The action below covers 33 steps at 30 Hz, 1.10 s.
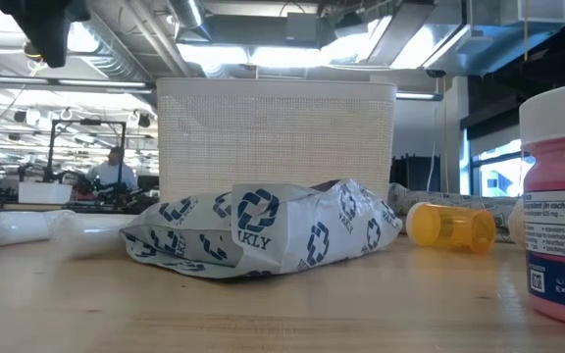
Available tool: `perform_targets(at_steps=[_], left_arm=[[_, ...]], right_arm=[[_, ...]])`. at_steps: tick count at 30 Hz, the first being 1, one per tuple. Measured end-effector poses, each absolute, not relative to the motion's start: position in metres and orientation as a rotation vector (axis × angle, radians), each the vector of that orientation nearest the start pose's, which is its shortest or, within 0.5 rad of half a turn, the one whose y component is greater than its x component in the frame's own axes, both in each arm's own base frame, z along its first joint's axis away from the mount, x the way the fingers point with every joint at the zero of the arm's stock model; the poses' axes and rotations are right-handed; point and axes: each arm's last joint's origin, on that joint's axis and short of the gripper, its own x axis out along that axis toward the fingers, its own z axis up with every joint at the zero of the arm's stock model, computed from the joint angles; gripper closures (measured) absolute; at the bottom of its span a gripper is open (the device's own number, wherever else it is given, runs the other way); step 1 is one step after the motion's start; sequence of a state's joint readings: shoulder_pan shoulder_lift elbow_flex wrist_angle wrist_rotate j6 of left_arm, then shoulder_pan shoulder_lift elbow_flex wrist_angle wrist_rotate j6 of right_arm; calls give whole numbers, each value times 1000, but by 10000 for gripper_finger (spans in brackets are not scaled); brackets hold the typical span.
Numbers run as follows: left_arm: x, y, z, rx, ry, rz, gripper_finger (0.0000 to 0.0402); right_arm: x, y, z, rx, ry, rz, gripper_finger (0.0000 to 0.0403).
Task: Pick & place medical supplies in basket/bin
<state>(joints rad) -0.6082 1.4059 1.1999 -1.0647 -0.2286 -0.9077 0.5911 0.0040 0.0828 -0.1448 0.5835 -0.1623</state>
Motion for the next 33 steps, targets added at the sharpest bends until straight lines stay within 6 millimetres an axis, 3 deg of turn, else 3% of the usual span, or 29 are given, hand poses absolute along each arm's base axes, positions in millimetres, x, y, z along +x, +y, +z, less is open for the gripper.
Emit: perform_targets(at_steps=[8, 20, 33], left_arm=[[203, -143, 273, -310, 1263, 392, 80], [214, -149, 245, -415, 1425, 573, 80], [214, -150, 242, -434, 1435, 609, 80]], right_arm=[[81, 35, 178, -199, 55, 12, 201], [81, 35, 178, -197, 49, 11, 201], [81, 35, 179, -192, 42, 11, 201]])
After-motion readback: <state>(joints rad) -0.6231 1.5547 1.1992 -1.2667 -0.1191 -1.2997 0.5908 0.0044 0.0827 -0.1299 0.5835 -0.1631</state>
